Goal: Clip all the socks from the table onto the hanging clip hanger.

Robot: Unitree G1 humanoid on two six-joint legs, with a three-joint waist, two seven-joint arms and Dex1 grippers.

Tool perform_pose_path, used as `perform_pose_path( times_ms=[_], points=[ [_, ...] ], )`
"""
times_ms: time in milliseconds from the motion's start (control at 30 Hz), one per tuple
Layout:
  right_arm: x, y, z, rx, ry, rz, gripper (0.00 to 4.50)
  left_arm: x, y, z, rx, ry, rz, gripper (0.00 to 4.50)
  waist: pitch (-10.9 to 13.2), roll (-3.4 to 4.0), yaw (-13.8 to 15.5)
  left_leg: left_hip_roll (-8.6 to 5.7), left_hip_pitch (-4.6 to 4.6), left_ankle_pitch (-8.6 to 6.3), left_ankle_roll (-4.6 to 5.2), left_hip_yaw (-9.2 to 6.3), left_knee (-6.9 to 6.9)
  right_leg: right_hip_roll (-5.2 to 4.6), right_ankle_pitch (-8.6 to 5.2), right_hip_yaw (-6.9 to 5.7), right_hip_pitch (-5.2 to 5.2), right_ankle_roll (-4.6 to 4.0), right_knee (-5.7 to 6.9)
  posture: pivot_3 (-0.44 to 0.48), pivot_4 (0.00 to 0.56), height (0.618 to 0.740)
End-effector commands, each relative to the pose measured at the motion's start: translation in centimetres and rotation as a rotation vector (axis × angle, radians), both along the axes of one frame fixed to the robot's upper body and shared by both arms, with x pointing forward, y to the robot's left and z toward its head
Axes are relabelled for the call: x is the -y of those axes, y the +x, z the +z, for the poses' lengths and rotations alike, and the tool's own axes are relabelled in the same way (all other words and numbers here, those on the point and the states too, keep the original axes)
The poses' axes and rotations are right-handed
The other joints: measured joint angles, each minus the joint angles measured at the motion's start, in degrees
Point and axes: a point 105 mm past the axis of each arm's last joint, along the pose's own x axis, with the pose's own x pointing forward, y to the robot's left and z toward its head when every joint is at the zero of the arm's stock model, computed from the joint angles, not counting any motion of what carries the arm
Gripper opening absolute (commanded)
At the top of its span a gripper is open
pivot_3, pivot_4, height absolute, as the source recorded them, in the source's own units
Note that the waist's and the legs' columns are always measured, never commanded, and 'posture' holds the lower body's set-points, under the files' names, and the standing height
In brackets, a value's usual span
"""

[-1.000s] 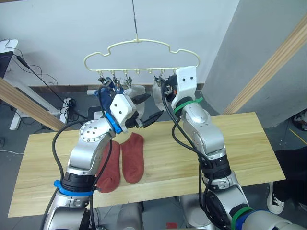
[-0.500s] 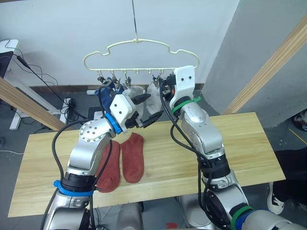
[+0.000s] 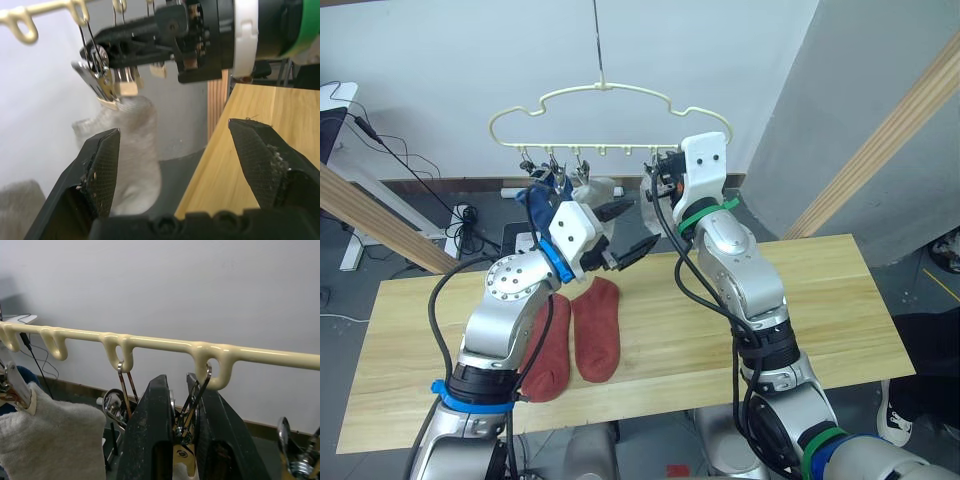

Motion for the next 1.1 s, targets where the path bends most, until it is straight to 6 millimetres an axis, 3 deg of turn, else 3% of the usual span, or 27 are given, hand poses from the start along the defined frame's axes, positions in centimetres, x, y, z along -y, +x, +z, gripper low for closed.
perform_pose_path(
  times_ms=[33,67,200,300,467,567,767,867,1000,1100],
  points=[
    [-0.1,-1.0,2.0,0.086,0.010,0.020,0.18,-1.2,-0.5,-1.7,-0.014,0.002,0.088,3.82,0.00,0.01,-0.06,0.00,0.00,0.00,0.00,0.00,0.00,0.00,0.00,0.01,0.00,0.00,0.00,-0.199,0.268,0.740],
    [0.0,-1.0,2.0,0.087,0.009,0.020,0.18,-1.6,-0.5,-2.4,-0.030,0.003,0.111,3.82,-0.01,0.01,-0.10,0.01,0.01,0.00,0.00,0.01,-0.01,0.00,0.00,0.01,0.00,0.00,-0.01,-0.199,0.268,0.740],
    [0.3,-1.0,1.9,0.086,-0.008,0.020,0.18,-4.5,-0.8,-6.3,-0.178,-0.080,0.327,4.50,-0.01,0.01,-0.04,0.02,0.00,0.00,0.00,0.00,-0.01,0.00,0.00,0.01,-0.03,0.00,0.00,-0.204,0.272,0.740],
    [0.6,-1.0,1.9,0.083,-0.018,0.019,0.18,-6.6,-1.3,-8.9,-0.266,-0.131,0.521,4.50,-0.01,0.01,-0.03,0.01,0.00,0.00,0.00,0.01,0.01,-0.02,0.00,0.02,-0.02,0.00,0.02,-0.203,0.276,0.740],
    [0.9,-0.8,1.8,0.077,-0.030,0.019,0.18,-7.3,-2.7,-12.2,-0.400,-0.154,0.627,4.50,-0.01,0.00,-0.02,0.00,0.00,0.00,0.01,0.00,0.03,-0.01,0.00,0.01,-0.02,0.00,0.04,-0.202,0.279,0.740],
    [0.9,-0.8,1.8,0.076,-0.034,0.022,0.18,-6.7,-3.0,-12.7,-0.402,-0.117,0.591,4.50,-0.01,0.00,-0.02,0.00,0.00,0.00,0.00,0.00,0.02,-0.01,0.00,0.01,-0.02,0.00,0.04,-0.200,0.279,0.740],
    [0.7,-0.8,1.8,0.076,-0.037,0.029,0.18,-5.8,-1.6,-13.8,-0.434,-0.033,0.558,4.50,-0.02,0.00,-0.02,-0.02,0.01,0.00,0.00,0.01,0.03,0.00,0.00,0.00,-0.01,0.00,0.04,-0.211,0.279,0.740],
    [0.7,-0.8,1.8,0.074,-0.036,0.028,0.18,-5.7,-1.7,-15.3,-0.495,0.064,0.556,4.50,-0.02,0.00,-0.17,-0.01,0.01,0.00,0.00,0.01,0.01,0.00,0.00,0.01,-0.02,0.00,0.04,-0.218,0.279,0.740],
    [0.6,-0.9,1.9,0.073,-0.032,0.030,0.18,-6.2,-1.7,-15.8,-0.503,0.120,0.586,4.50,-0.02,0.00,-0.15,0.01,0.01,-0.01,0.01,0.01,-0.02,0.00,0.00,0.00,-0.03,0.00,0.03,-0.217,0.277,0.740],
    [0.6,-0.9,1.9,0.072,-0.030,0.032,0.18,-6.1,-1.9,-16.2,-0.520,0.141,0.582,3.63,-0.02,0.00,-0.13,0.00,0.01,0.00,0.00,0.01,0.00,0.00,0.00,0.01,-0.02,0.00,0.04,-0.214,0.276,0.740]
  ],
)
